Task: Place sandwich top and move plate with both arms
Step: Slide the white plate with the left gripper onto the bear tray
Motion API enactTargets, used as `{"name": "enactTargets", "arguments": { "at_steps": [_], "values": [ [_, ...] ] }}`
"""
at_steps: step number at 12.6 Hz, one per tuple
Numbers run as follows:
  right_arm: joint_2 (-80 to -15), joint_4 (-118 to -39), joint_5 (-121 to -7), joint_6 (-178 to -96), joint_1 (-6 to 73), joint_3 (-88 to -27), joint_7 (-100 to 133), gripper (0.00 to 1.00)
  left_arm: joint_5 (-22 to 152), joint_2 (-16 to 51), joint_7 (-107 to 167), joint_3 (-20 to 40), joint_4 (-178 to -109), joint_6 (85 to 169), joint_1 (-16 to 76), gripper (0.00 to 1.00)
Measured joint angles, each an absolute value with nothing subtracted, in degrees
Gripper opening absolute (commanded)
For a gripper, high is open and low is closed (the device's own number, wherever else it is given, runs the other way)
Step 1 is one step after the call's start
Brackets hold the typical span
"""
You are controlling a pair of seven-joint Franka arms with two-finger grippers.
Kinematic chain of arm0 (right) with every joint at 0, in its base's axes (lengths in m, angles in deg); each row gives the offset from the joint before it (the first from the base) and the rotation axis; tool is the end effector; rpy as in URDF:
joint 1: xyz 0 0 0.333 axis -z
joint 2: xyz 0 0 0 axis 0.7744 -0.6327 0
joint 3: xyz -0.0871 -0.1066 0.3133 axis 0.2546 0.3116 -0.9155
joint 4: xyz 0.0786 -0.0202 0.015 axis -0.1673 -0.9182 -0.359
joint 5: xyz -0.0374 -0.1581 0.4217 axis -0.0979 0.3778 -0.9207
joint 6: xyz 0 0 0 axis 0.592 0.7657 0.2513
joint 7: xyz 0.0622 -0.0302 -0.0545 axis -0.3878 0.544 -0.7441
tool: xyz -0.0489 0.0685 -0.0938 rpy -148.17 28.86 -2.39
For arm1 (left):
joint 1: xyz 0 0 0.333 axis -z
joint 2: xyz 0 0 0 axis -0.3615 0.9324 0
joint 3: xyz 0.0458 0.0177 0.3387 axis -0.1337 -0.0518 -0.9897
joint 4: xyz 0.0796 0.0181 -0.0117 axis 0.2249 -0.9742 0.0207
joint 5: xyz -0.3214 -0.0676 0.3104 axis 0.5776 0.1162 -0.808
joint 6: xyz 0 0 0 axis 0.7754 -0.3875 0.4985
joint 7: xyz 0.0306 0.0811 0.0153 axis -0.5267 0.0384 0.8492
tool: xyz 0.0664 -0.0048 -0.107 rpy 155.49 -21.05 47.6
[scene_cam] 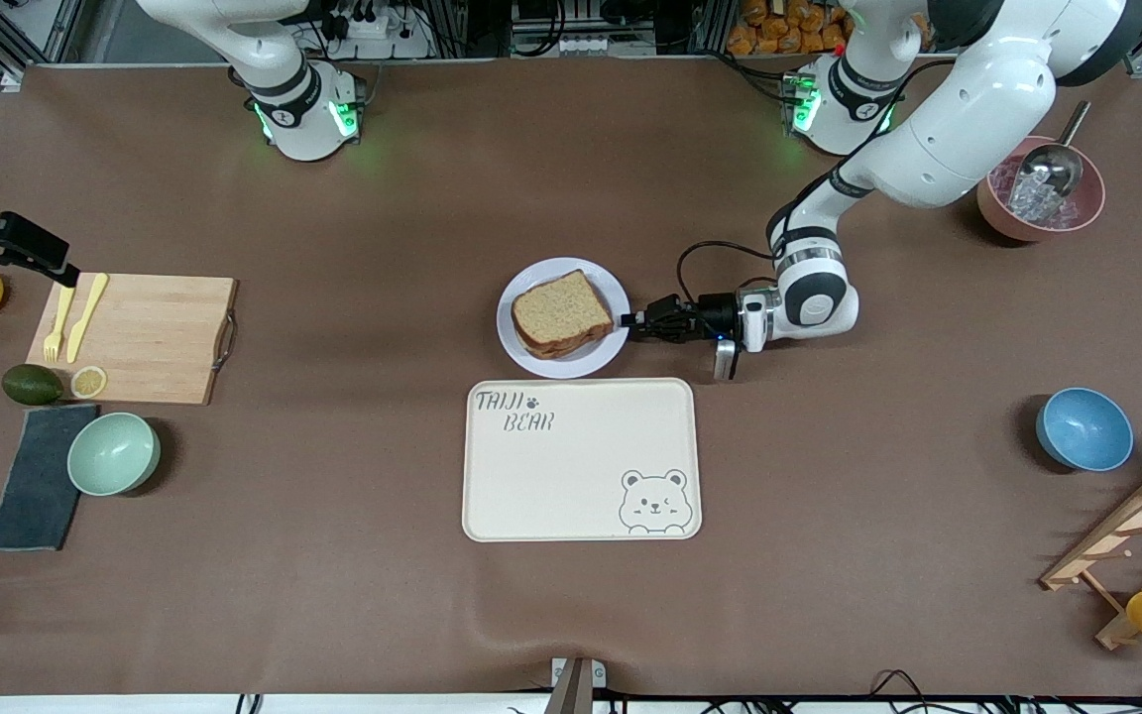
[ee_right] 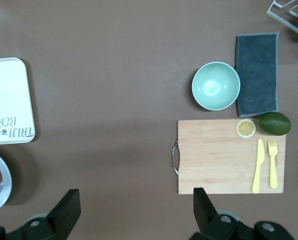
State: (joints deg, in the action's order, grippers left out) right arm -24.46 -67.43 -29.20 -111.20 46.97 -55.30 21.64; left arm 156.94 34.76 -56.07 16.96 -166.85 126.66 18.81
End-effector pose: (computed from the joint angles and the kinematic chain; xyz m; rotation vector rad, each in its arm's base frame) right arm 0.6176 -0.0384 0.6407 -3.1003 0.1096 -0.0183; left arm 0.4790 -0.3102 0.0504 1.6833 -0.0245 0.0452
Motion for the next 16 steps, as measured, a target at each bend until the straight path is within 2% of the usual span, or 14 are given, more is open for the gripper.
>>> {"name": "enactTargets", "arguments": {
  "at_steps": [16],
  "values": [
    [-24.7,-67.9,-29.2,-109.9,47.1,-55.4,21.6,1.00,158.1,34.4,-41.5,16.8,-155.1,129.7,17.8,0.00]
  ]
}}
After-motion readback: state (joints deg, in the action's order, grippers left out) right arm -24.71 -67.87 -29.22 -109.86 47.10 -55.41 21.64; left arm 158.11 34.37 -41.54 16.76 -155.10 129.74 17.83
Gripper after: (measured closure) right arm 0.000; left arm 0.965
